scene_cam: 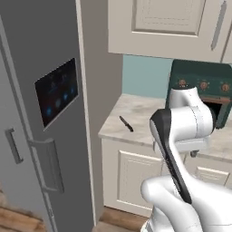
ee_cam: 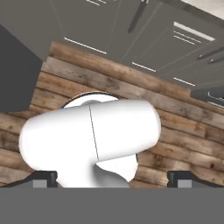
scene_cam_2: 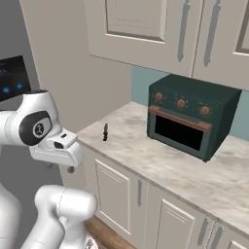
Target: Retrieve the butter from the fridge and place it on a plate on the dining table. Then retrieve the butter knife by the fridge and place it near the plate.
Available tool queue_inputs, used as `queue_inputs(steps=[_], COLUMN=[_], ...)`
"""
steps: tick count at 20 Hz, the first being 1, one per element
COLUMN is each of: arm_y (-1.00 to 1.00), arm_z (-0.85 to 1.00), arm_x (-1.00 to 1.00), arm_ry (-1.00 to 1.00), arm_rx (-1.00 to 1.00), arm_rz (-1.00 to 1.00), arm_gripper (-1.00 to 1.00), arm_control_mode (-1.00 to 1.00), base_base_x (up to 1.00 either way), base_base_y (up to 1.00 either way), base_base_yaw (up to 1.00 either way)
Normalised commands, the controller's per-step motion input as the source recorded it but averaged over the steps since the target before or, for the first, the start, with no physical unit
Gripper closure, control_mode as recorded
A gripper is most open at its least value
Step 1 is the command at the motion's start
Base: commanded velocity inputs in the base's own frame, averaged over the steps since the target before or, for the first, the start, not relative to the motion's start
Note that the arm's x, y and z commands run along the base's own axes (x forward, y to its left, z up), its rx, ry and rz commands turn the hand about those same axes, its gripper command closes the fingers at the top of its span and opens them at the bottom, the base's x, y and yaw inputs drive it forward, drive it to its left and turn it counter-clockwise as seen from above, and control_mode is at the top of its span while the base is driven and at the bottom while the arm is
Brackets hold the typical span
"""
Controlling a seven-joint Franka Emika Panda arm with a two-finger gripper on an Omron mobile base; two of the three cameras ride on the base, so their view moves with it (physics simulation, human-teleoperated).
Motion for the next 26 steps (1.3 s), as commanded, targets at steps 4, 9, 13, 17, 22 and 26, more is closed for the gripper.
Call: queue_inputs(steps=[4, 9, 13, 17, 22, 26], arm_y=[0.0, 0.0, 0.0, 0.0, 0.0, 0.0], arm_z=[0.0, 0.0, 0.0, 0.0, 0.0, 0.0], arm_x=[0.0, 0.0, 0.0, 0.0, 0.0, 0.0], arm_ry=[0.0, 0.0, 0.0, 0.0, 0.0, 0.0], arm_rx=[0.0, 0.0, 0.0, 0.0, 0.0, 0.0], arm_rz=[0.0, 0.0, 0.0, 0.0, 0.0, 0.0], arm_gripper=[-1.0, -1.0, -1.0, -1.0, -1.0, -1.0], arm_control_mode=[1.0, 1.0, 1.0, 1.0, 1.0, 1.0], base_base_x=[0.74, 0.53, 0.45, 0.47, 0.43, 0.33], base_base_y=[-0.14, -0.07, 0.0, 0.07, 0.29, 0.4], base_base_yaw=[0.0, 0.0, 0.0, 0.0, 0.0, 0.0])
